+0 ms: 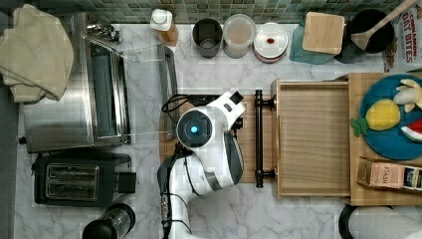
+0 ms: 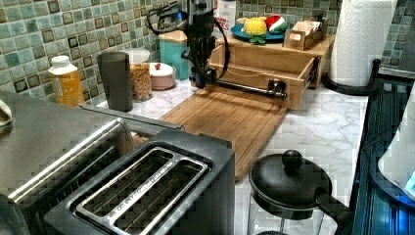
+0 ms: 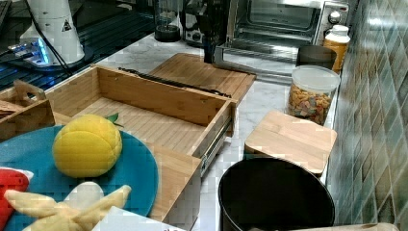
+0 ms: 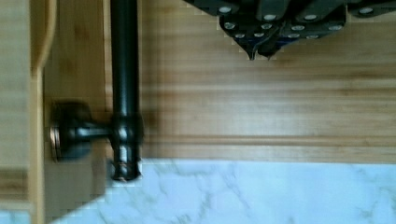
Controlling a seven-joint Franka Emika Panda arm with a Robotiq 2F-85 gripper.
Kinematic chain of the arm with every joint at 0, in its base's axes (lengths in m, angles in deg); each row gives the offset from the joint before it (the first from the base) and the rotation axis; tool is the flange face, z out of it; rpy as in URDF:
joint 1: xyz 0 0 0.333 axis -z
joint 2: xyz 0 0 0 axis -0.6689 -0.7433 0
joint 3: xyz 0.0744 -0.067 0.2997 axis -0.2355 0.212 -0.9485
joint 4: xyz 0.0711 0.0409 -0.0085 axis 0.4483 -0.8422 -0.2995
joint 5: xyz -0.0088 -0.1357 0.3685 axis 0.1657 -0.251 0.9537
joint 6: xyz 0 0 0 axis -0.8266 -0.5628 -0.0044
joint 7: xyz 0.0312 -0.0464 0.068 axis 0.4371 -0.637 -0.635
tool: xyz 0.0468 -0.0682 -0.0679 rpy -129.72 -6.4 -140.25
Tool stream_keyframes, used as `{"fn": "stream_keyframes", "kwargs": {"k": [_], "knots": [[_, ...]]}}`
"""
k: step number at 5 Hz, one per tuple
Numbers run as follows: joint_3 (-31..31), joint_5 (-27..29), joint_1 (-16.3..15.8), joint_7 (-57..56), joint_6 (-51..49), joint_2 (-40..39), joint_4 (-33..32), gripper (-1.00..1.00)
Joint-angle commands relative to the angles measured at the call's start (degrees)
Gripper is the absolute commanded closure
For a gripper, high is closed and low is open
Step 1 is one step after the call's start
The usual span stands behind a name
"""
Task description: Close the drawer.
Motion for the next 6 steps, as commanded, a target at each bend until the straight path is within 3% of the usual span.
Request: {"fn": "stream_keyframes", "kwargs": {"k": [1,5,6], "knots": [[2.8,-1.6,3.5,-6.8,-0.8,-0.4,-4.2,1.00],[8.7,-2.9,8.8,-18.8,3.7,1.0,-5.5,1.00],[16.4,-3.0,5.3,-21.3,7.5,0.8,-5.6,1.00]]}}
